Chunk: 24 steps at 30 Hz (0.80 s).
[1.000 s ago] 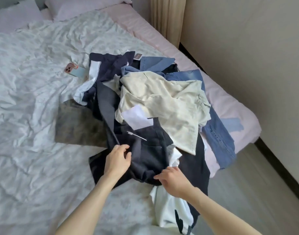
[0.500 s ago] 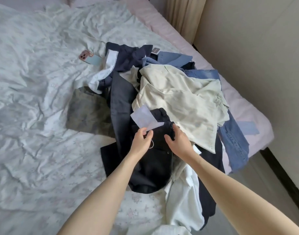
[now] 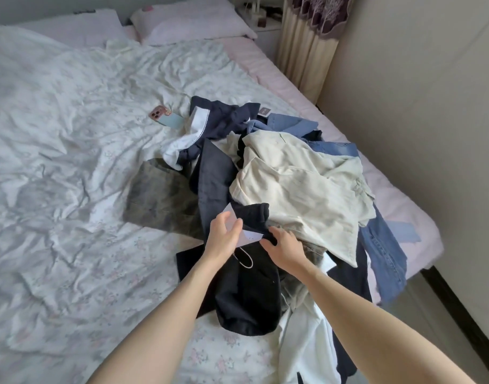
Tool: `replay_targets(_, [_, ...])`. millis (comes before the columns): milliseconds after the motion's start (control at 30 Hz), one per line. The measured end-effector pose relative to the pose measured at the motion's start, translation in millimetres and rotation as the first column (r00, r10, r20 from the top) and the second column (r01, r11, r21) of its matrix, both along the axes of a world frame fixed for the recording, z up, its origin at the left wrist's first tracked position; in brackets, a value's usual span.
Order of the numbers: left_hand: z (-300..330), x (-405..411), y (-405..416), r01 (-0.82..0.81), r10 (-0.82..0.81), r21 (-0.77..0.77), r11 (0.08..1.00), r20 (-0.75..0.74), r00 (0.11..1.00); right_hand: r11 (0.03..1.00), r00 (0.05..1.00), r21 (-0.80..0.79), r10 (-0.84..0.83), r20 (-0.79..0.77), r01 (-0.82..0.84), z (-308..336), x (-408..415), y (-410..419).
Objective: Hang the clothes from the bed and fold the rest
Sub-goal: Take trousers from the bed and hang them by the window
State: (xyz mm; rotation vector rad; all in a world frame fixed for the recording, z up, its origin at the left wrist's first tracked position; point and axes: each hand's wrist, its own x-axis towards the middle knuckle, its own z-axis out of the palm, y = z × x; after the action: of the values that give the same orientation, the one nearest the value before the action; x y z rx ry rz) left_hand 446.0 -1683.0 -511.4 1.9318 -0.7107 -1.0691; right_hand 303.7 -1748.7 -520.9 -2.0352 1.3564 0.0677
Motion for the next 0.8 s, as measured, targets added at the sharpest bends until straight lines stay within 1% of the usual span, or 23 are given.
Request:
replay_targets(67, [14, 6, 8, 0.029, -0.026, -0.039, 0.999, 0.068, 0.997, 0.995, 0.998, -0.092, -0.029, 0.057, 0.035, 9, -13, 21])
replay_targets(133, [33, 10, 18, 0.114, -0.103, -0.082, 0.99, 0.136, 0.985, 0.979, 0.983, -0.169, -0.091, 0.16, 0.119, 30, -31, 40])
replay_targets(200, [55, 10, 31, 0.226, -0.2, -0.127, 0.966, 0.187, 0.962, 0.949, 0.943, -0.209, -0.173, 0.285, 0.237, 60, -47, 58])
replay_targets(233, [64, 7, 36, 0.277, -0.246, -0.154, 0.949, 0.193, 0.95, 0.932, 0.909, -0.194, -0.225, 0.352, 0.305, 76, -53, 63])
replay_targets(300, [90, -6, 48, 0.366, -0.33, -0.212, 0.906, 0.19, 0.925, 0.876, 0.794, -0.153, -0.324, 0.514, 0.457, 116, -64, 77])
replay_targets(367, [116, -27, 55, 0.455, -0.42, -0.258, 0.852, 0.18, 0.889, 0.818, 0.636, -0.062, -0.394, 0.663, 0.572, 157, -72, 86])
replay_targets(400, [137, -44, 60, 0.523, -0.491, -0.3, 0.798, 0.178, 0.853, 0.791, 0.553, -0.022, -0.407, 0.727, 0.611, 184, -81, 96])
replay_targets(433, [150, -58, 64, 0.569, -0.548, -0.352, 0.744, 0.167, 0.82, 0.783, 0.496, 0.014, -0.408, 0.767, 0.622, 202, -87, 103])
replay_targets(467, [165, -74, 67, 0.606, -0.6, -0.397, 0.689, 0.156, 0.785, 0.78, 0.459, 0.022, -0.39, 0.798, 0.626, 221, -93, 110])
replay_targets(533, [202, -112, 77, 0.671, -0.669, -0.466, 0.576, 0.203, 0.715, 0.78, 0.385, 0.024, -0.335, 0.86, 0.625, 262, -114, 132])
replay_targets(600, [228, -143, 88, 0.704, -0.659, -0.499, 0.505, 0.305, 0.688, 0.792, 0.363, 0.022, -0.304, 0.881, 0.61, 287, -128, 150])
replay_targets(633, [242, -159, 95, 0.712, -0.632, -0.519, 0.473, 0.363, 0.684, 0.801, 0.354, 0.006, -0.271, 0.895, 0.598, 302, -141, 165])
replay_targets(667, [251, -170, 103, 0.704, -0.602, -0.541, 0.46, 0.393, 0.696, 0.811, 0.356, 0.006, -0.263, 0.897, 0.585, 312, -152, 177])
replay_targets(700, [263, -186, 114, 0.696, -0.589, -0.571, 0.435, 0.405, 0.7, 0.835, 0.344, -0.002, -0.224, 0.912, 0.55, 325, -171, 194])
replay_targets(733, [272, -197, 123, 0.688, -0.587, -0.604, 0.402, 0.407, 0.7, 0.844, 0.351, -0.014, -0.209, 0.913, 0.537, 334, -187, 209])
replay_targets(767, [271, -192, 121, 0.672, -0.615, -0.631, 0.388, 0.366, 0.699, 0.868, 0.327, 0.014, -0.202, 0.923, 0.496, 334, -190, 211])
replay_targets(800, [289, -224, 146, 0.669, -0.645, -0.659, 0.345, 0.351, 0.679, 0.854, 0.293, 0.007, -0.187, 0.938, 0.521, 347, -228, 248])
